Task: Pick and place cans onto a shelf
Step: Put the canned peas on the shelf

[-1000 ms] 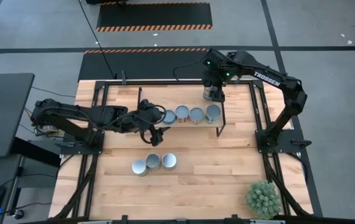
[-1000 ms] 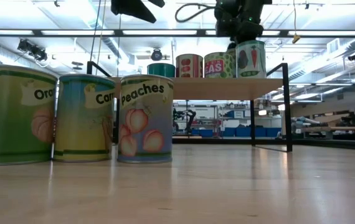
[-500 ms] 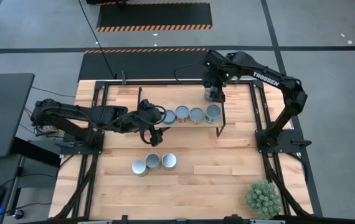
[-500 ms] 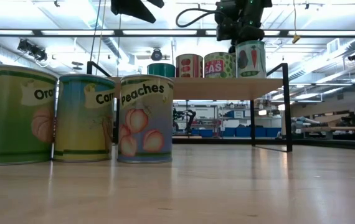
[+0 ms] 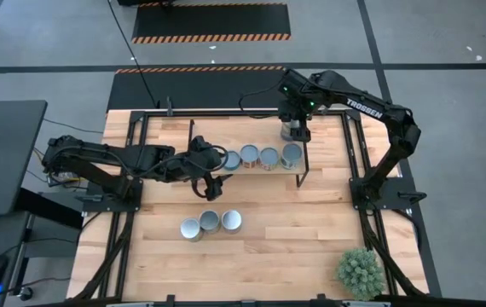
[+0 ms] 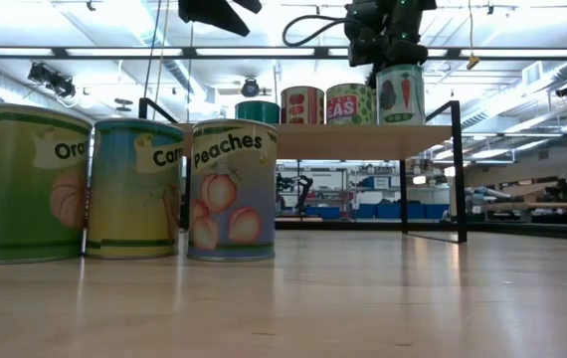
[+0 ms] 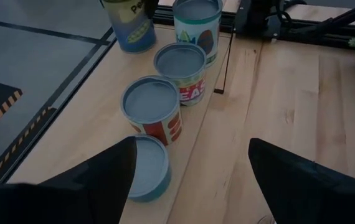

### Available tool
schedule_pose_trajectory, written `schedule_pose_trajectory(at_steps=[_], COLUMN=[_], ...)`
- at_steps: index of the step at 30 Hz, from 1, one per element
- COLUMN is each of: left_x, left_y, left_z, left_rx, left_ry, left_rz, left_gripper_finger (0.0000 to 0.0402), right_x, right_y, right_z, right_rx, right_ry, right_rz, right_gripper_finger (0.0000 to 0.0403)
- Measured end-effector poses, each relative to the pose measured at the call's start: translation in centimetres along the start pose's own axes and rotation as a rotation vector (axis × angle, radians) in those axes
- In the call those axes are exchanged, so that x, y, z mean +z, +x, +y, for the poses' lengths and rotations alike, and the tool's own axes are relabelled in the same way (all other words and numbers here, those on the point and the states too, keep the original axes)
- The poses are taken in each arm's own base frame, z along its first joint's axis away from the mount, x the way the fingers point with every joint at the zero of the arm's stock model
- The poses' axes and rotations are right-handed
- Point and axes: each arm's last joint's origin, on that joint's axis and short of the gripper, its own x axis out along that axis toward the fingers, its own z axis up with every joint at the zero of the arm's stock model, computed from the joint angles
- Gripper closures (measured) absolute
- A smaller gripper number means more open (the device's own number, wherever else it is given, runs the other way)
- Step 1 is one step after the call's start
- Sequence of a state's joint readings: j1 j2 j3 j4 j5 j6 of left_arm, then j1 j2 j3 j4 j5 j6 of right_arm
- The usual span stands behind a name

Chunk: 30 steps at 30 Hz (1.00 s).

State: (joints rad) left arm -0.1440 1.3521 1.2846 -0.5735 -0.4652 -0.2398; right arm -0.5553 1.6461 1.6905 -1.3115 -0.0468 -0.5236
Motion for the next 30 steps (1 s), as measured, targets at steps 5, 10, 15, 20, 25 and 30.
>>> schedule_pose_trajectory(at_steps=[5,10,15,20,25,30], left_x=[0.3,0.5,0.5,0.5,0.5,0.7], left_y=[-0.6,-1.2,-1.2,-1.2,-1.2,-1.2], left_z=[0.3,0.8,0.8,0.8,0.8,0.7], left_rx=[-0.009,-0.008,-0.009,-0.02,-0.019,-0.022], left_ry=[-0.013,-0.017,-0.017,-0.018,-0.015,-0.017], left_rz=[-0.021,-0.036,-0.036,-0.036,-0.037,-0.05], left_gripper_finger=[0.0088,0.0088,0.0088,0.0088,0.0088,0.0088], right_x=[0.2,0.5,0.5,0.5,0.4,0.6], right_y=[-1.0,-1.7,-1.7,-1.7,-1.7,-1.7], right_z=[0.2,0.3,0.4,0.3,0.5,0.4], right_rx=[-0.015,-0.037,-0.051,-0.057,-0.024,-0.026], right_ry=[0.002,-0.013,0.032,0.173,0.335,0.475], right_rz=[-0.021,-0.028,-0.023,-0.019,-0.027,-0.043], right_gripper_finger=[0.0018,0.0019,0.002,0.0022,0.0023,0.0023])
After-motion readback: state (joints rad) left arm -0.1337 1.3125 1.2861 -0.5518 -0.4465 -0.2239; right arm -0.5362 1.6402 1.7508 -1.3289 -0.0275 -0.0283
